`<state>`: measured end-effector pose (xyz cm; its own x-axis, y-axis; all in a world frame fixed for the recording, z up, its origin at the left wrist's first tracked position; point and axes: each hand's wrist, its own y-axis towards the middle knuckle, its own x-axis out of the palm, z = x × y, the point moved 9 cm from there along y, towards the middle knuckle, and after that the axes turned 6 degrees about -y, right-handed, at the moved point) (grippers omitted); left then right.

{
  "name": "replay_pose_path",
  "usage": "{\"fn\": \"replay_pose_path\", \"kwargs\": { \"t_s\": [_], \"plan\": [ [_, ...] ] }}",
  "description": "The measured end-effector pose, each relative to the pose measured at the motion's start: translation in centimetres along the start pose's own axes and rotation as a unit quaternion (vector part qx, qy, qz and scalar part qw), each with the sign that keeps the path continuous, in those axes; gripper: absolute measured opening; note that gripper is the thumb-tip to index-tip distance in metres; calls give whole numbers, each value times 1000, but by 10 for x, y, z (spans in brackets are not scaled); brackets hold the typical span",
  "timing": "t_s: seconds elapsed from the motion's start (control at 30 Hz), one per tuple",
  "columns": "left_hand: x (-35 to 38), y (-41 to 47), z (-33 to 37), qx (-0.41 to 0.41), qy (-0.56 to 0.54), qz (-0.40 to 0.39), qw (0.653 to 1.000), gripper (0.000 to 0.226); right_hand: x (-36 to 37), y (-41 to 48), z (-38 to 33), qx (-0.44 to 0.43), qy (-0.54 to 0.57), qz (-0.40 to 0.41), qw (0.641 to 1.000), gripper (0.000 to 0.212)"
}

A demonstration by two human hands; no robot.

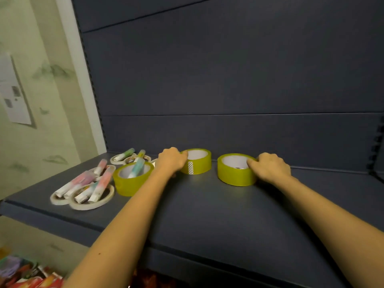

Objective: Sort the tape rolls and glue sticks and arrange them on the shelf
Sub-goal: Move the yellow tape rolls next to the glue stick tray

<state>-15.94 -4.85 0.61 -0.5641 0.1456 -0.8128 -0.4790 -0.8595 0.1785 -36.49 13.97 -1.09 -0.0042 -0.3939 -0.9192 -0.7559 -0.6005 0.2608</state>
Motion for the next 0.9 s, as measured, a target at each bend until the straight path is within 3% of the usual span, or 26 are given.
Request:
{"fn": "replay_pose_path", "kwargs": {
  "t_s": [0.37,0.7,0.9],
  "plan": [
    [28,25,2,21,-39,-106,993,32,-34,-15,21,46,-57,62,995,41],
    [48,-5,68,184,-25,-154,970,38,-78,-84,52,123,-62,103,985,39],
    [70,-62,140,278,-37,-244,928,37,-118,-157,105,212,-75,130,966,35]
  ]
}}
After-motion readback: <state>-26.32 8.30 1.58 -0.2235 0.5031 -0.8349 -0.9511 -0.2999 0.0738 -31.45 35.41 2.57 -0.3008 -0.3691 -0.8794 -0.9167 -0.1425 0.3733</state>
